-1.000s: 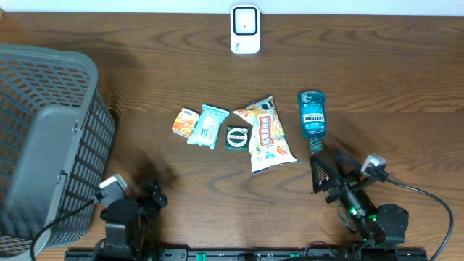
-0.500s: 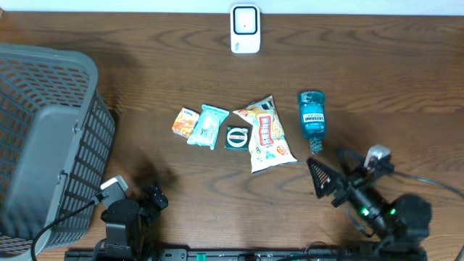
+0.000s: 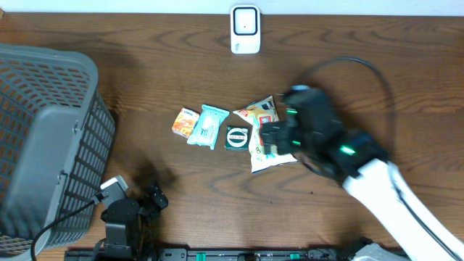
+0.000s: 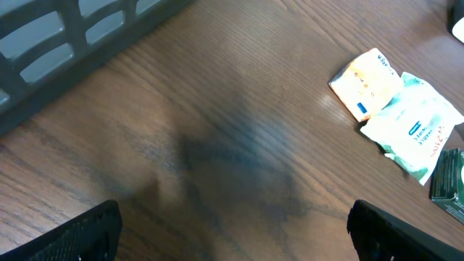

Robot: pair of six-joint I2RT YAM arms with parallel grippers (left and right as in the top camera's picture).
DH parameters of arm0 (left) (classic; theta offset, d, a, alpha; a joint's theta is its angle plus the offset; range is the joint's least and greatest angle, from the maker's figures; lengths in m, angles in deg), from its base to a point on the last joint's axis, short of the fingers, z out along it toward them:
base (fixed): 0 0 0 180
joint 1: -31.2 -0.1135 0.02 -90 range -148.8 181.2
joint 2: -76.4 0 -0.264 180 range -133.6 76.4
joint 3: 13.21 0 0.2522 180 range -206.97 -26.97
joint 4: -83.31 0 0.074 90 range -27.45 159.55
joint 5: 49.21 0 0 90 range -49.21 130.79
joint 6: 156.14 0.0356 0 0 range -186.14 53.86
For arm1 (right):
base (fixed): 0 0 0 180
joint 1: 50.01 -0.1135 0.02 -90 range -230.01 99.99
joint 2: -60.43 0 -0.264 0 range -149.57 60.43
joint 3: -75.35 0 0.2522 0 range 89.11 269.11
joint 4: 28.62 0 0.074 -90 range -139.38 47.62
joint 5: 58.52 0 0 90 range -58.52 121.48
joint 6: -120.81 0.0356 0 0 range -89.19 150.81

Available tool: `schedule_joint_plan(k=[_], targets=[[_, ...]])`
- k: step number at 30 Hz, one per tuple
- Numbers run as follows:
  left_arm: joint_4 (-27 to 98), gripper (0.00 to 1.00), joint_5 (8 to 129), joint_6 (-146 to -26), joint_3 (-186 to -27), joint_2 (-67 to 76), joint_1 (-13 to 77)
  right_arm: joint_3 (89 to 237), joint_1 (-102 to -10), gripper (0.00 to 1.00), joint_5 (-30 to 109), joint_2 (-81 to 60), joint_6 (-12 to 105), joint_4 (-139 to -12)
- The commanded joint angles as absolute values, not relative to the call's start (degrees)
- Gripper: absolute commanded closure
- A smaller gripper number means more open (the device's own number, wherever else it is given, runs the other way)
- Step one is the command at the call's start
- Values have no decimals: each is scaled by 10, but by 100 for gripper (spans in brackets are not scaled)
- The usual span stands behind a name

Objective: Scan the item barcode
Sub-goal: 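Move the right gripper left and grasp the snack bag, then lift the snack bag and carry it up to the white scanner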

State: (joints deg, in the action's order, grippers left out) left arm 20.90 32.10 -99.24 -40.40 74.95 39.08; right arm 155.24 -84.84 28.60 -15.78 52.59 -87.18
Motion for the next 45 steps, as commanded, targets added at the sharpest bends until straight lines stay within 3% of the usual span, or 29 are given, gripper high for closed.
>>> schedule_joint_plan(k=[1,11,15,34,39,45], targets=[[172,2,307,-990,-402,750,389,1564,-890,1,221,-246,530,-846],[172,2,307,-991,-402,750,389,1564,-900,4,136,-468,614,-731],[172,2,307,-990,-402,750,389,1564,-900,8,123,-477,653,-742],[172,2,307,-990,-402,750,389,1570,-876,9,91,-449,698,-789],[172,2,307,-990,-402,750,389,1567,-868,15,91,-451,697,-788],[172,2,307,-991,-402,750,389,1565,-867,16,88,-511,581,-790]])
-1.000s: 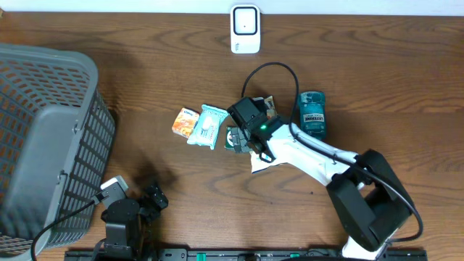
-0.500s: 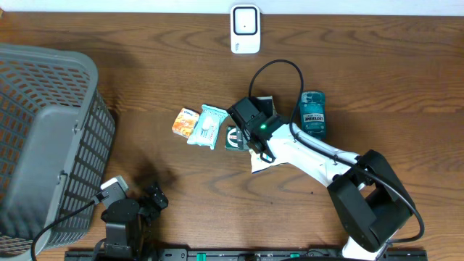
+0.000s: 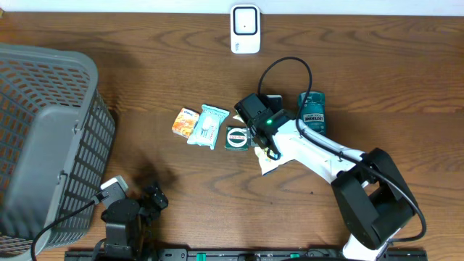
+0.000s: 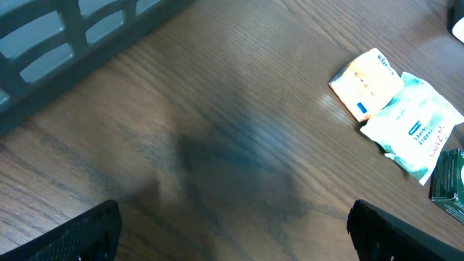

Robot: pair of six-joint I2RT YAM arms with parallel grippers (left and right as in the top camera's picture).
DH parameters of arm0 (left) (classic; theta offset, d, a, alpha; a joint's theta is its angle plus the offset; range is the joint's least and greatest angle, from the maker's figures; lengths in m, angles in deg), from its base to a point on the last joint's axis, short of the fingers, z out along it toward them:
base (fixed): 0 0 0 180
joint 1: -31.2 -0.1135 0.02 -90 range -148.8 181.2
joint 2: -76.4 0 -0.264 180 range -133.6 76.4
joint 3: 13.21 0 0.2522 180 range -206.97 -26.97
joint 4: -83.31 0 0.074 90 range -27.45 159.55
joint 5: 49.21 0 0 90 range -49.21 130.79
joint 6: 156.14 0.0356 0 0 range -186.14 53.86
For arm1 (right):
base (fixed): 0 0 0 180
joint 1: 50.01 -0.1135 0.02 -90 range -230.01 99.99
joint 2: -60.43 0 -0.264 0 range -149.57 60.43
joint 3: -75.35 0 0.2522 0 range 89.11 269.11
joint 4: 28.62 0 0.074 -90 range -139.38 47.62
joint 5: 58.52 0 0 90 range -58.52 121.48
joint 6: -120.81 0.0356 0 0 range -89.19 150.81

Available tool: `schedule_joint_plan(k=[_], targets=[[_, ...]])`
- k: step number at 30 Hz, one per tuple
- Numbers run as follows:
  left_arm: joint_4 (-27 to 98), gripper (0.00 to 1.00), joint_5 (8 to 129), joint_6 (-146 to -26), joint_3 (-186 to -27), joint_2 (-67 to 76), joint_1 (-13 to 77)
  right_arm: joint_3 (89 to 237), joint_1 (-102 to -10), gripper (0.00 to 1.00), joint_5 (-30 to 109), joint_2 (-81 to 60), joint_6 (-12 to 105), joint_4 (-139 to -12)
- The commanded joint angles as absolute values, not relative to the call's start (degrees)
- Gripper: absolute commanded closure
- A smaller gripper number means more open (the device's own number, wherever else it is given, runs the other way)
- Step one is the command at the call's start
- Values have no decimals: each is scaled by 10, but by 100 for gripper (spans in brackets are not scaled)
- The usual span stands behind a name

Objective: Scan the item barcode
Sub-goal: 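Lift the snack bag and carry it up to the white scanner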

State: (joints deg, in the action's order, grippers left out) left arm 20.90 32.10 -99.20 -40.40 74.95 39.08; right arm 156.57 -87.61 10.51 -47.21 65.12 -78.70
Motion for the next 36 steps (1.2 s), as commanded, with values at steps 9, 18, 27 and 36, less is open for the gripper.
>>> schedule_joint_plan(k=[9,18,27,36], targets=[[172,2,307,-990,-402,750,389,1567,-867,86,87,-565,494,-837],[172,2,307,-990,-402,750,389,1751,-804,99,565,-459,325,-1087],[172,2,307,-991,-402,750,389,1769,-760,99,935,-356,366,-1156],[172,2,307,-991,-402,750,389,1769,-750,99,1015,-351,685,-1159]])
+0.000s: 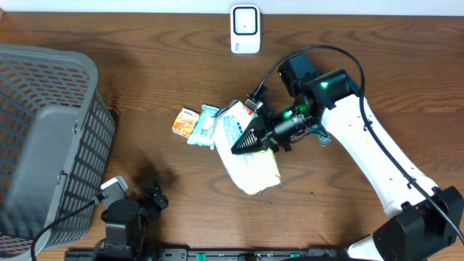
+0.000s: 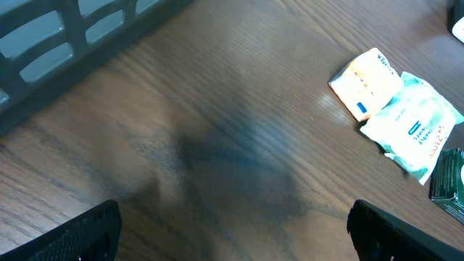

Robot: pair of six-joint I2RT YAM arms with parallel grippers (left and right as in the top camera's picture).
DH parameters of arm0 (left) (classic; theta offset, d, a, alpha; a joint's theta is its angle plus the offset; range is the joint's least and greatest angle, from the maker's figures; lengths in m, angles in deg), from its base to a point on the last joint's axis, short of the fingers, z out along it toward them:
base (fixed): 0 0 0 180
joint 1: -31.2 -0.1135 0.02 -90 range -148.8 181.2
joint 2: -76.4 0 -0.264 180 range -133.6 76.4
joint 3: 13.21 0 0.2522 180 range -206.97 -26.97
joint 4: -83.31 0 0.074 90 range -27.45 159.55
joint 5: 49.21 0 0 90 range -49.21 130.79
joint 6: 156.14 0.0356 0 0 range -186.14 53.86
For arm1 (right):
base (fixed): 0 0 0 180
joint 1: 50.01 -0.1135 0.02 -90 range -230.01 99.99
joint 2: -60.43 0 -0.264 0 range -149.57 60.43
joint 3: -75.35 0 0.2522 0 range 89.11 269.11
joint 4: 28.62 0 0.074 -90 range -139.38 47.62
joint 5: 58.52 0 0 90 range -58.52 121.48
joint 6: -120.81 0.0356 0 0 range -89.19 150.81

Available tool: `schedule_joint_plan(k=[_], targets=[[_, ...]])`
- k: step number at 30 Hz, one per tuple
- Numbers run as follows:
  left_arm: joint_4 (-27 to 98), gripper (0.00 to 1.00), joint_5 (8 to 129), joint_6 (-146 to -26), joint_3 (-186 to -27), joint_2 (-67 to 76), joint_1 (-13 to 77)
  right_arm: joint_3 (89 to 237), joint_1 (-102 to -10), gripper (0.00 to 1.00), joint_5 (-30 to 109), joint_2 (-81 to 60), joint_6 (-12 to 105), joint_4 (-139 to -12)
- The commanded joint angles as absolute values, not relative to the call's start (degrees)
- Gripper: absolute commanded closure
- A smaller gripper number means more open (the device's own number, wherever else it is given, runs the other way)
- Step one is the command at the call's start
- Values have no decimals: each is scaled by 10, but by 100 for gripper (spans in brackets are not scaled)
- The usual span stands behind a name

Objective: Scan the item barcode
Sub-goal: 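Lift the snack bag and carry it up to the white scanner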

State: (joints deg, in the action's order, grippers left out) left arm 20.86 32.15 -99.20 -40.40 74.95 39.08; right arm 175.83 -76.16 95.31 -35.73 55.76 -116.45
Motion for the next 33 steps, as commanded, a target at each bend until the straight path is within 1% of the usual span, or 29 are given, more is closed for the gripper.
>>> schedule_joint_plan(k=[1,5,12,16,20,27,28,30,32,33], targets=[[172,2,307,-991,-402,750,389,1769,-746,99,1015,-351,688,-1154],[172,2,307,-991,-402,750,389,1769,-729,99,1016,-351,717,-1155],[172,2,307,-991,-402,750,389,1769,-695,99,1021,-351,827,-1152],[172,2,307,-991,-402,750,389,1769,-668,99,1026,-351,815,-1153],[172,2,307,-991,-402,750,389,1768,-645,99,1048,-351,758,-1155],[172,2,307,-991,-402,750,389,1767,-642,99,1081,-351,749,-1155],[172,2,307,-991,-402,750,389,1767,-642,99,1064,-351,723,-1152],[172,2,307,-991,-402,750,389,1767,-642,99,943,-351,679,-1130],[172,2,307,-991,-402,750,389,1767,-645,99,719,-351,660,-1081],[172,2,307,-991,-402,750,389,1767,-647,99,662,-351,656,-1075]])
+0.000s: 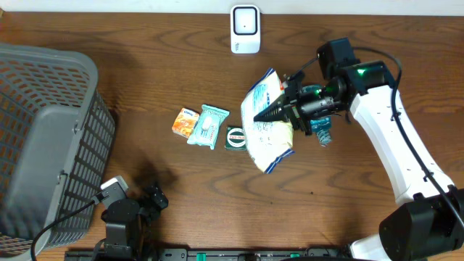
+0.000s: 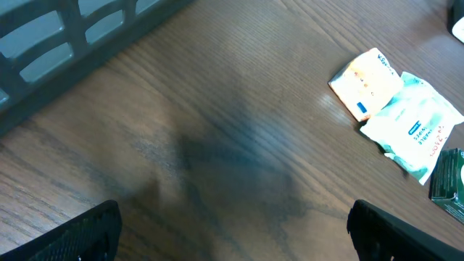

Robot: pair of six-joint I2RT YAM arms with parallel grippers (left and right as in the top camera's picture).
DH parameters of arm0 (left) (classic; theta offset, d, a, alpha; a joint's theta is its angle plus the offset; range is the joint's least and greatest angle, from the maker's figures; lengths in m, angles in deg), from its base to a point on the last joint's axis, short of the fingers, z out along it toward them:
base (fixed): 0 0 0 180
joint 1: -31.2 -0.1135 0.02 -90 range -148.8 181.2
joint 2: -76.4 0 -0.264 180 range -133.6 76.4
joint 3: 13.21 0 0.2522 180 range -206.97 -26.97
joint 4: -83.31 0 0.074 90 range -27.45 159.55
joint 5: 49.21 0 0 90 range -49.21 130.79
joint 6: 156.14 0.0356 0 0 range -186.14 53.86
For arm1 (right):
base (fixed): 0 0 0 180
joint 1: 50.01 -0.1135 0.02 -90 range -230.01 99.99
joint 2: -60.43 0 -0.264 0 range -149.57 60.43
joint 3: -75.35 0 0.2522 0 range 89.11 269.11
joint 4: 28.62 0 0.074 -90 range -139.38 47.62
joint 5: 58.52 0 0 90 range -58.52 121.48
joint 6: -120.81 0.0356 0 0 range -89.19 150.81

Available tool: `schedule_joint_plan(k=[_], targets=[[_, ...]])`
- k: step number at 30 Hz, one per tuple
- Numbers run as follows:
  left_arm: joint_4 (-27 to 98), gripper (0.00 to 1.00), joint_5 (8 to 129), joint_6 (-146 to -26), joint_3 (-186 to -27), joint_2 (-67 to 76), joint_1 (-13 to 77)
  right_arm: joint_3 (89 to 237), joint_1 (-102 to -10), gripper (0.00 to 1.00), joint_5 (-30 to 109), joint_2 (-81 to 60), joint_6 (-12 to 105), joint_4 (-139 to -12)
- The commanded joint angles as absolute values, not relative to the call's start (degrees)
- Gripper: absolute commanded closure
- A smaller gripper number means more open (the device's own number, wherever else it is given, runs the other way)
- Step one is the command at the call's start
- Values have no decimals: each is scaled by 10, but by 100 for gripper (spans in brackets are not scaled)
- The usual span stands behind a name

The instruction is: Scan the item barcode

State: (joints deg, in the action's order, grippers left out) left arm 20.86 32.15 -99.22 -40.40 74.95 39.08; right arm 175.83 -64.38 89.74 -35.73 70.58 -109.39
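A white and yellow snack bag [image 1: 267,125] hangs above the table with its pale back side up, and my right gripper [image 1: 281,112] is shut on its right edge. The white scanner [image 1: 245,30] stands at the table's far edge, beyond and a little left of the bag. My left gripper [image 1: 152,197] rests at the near left; in its wrist view it [image 2: 233,221] is open over bare wood, with nothing between its fingers [image 2: 90,232].
An orange packet [image 1: 185,122], a teal wipes pack [image 1: 208,125] and a dark green square item [image 1: 236,138] lie in a row left of the bag. A green bottle [image 1: 321,119] lies partly hidden under the right arm. A grey mesh basket [image 1: 43,138] fills the left side.
My right gripper has carried the snack bag back and to the right, nearer the scanner. The teal pack and the dark green item show fully again. The left arm has not moved.
My right gripper first hovered over the snack bag lying right of the dark green item. Then it was down on the bag. Then it held the bag lifted over the row of items, and now holds it farther back, short of the scanner.
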Motion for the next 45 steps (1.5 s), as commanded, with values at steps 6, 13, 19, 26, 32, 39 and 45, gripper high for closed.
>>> schedule_joint_plan(k=[6,13,19,26,32,39,45], targets=[[172,2,307,-990,-402,750,389,1767,-664,99,477,-351,597,-1022],[172,2,307,-990,-402,750,389,1767,-679,99,483,-353,504,-915],[172,2,307,-990,-402,750,389,1767,-701,99,474,-381,495,-761],[172,2,307,-991,-402,750,389,1767,-726,99,465,-481,457,-471],[172,2,307,-990,-402,750,389,1793,-726,99,374,-585,404,-273],[172,2,307,-990,-402,750,389,1920,-727,99,346,-698,389,-232],[172,2,307,-991,-402,750,389,2010,-729,99,349,-756,389,-281]])
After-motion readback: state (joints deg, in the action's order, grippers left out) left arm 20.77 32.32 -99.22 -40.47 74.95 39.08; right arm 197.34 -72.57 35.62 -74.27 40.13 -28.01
